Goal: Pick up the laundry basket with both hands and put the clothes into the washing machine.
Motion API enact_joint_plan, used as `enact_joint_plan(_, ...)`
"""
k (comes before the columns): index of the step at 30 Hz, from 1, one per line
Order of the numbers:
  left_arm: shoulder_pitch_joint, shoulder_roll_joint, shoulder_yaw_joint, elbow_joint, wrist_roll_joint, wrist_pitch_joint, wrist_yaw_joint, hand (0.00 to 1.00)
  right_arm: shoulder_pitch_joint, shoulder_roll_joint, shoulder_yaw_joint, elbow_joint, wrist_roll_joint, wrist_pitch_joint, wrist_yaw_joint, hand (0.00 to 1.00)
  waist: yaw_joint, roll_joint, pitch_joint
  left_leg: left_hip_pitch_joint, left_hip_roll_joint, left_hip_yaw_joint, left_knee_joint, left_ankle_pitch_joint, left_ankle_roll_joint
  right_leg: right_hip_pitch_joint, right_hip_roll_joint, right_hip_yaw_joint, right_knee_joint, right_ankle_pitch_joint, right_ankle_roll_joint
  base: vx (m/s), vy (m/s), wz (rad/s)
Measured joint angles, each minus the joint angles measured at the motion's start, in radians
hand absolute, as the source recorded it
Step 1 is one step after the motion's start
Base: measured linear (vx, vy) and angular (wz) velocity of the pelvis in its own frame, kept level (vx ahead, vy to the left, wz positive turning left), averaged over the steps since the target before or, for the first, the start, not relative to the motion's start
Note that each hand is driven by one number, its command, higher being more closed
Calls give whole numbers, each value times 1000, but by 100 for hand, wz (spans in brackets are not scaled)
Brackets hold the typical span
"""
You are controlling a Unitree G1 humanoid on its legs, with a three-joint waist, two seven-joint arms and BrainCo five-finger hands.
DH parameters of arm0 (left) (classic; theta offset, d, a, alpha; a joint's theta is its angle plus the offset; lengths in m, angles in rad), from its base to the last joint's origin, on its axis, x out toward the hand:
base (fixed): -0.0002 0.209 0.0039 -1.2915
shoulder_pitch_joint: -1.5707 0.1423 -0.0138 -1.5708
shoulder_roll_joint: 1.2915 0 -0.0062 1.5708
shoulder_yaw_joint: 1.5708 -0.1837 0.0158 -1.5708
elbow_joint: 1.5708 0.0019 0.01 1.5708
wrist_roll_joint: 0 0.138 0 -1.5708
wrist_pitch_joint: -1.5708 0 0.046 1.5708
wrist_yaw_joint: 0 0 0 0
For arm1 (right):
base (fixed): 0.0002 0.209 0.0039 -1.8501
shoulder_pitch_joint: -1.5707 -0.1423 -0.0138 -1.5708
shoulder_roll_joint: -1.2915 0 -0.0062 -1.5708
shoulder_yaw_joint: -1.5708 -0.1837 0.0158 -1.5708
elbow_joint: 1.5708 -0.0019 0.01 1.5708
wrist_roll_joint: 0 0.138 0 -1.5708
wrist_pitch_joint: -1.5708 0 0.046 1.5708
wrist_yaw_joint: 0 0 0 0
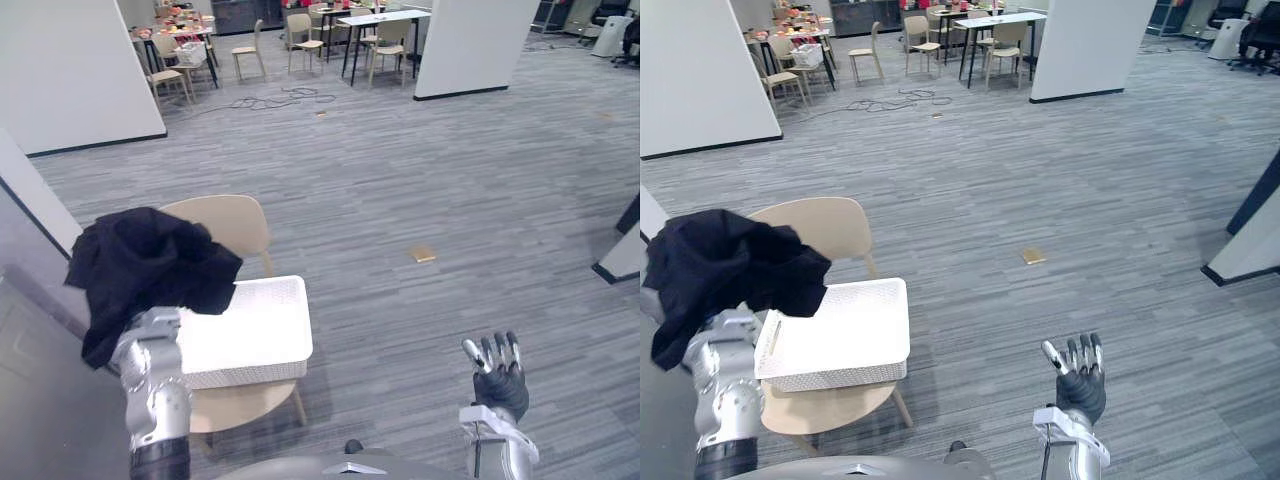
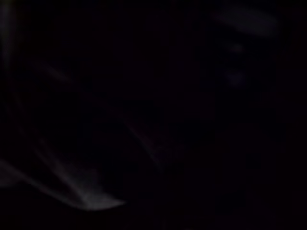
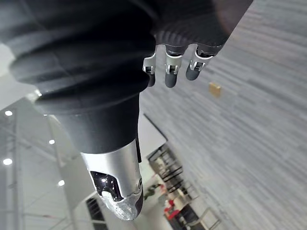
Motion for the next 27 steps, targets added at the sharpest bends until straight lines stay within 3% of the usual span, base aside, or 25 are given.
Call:
enact_joint_plan(7,185,-12,92,-11,-4,1,-46,100,7,15,-87,244,5,19,2,0,49,6,12,-16,11,-69,44,-27,3,32,-22,-68,27,-44,2,27,10,29)
enact_joint_plan(10,210,-19,148,61,-18,0,-58,100,1,15,-113,342,5,23,2,0,65,2,14,-31,12,-100,55,-30,5,42,-32,-96,29,-53,3,41,0,31)
enact_joint_plan(13,230,-24,175,184,-30,6,-57,100,-34,14,-153,474,6,33,3,0,78,-2,20,-37,12,-120,62,-34,7,50,-39,-117,29,-60,5,25,-3,21)
enact_joint_plan(18,230,-33,182,426,-34,56,-74,100,-91,9,-190,683,6,43,2,0,98,-15,24,-48,10,-151,63,-36,10,64,-53,-158,34,-70,11,43,8,21)
enact_joint_plan(20,210,-30,181,636,-41,79,-89,100,-139,-4,-192,826,6,45,1,0,106,-27,25,-49,2,-157,63,-42,15,63,-64,-165,52,-77,12,71,27,13)
enact_joint_plan(27,133,-24,181,887,-41,105,-108,100,-190,-7,-190,948,6,51,-17,0,108,-59,32,-49,-19,-164,59,-52,28,59,-85,-168,63,-103,13,40,23,5)
